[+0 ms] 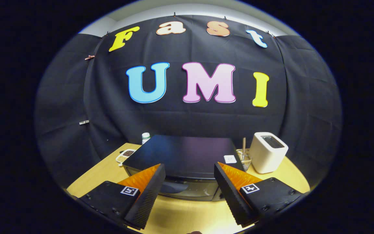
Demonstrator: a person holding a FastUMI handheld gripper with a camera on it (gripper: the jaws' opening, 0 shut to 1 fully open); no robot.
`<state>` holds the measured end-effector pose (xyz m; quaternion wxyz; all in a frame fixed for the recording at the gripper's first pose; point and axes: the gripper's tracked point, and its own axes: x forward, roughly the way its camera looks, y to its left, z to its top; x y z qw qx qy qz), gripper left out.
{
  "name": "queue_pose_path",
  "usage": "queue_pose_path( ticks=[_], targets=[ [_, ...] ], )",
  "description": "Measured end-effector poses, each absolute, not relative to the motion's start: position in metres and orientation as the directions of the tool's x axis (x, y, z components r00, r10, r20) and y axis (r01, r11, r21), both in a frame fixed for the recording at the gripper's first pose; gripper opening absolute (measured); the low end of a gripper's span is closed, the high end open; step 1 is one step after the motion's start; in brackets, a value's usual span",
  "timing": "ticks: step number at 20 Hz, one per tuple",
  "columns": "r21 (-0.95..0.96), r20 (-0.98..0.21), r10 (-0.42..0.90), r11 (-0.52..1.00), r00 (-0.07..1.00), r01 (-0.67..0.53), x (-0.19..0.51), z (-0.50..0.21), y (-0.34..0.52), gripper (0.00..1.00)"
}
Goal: Open the toaster oven, put the food inside, and close the toaster oven door.
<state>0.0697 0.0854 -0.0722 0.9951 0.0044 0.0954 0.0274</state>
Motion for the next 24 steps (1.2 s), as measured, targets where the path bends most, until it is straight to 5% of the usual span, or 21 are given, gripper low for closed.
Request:
queue_pose_path(
  ticks=[7, 16, 24],
  targets=[
    [-0.048, -0.070, -0.056, 0.997, 0.996, 0.053, 0.036, -0.027, -0.006, 0.97],
    [0.007, -0.088, -0.224, 0.974, 0.971, 0.225, -0.019, -0.019, -0.092, 0.97],
    [-0.055, -0.041, -0.205, 0.978, 0.978, 0.203, -0.007, 0.005, -0.086, 0.97]
  ],
)
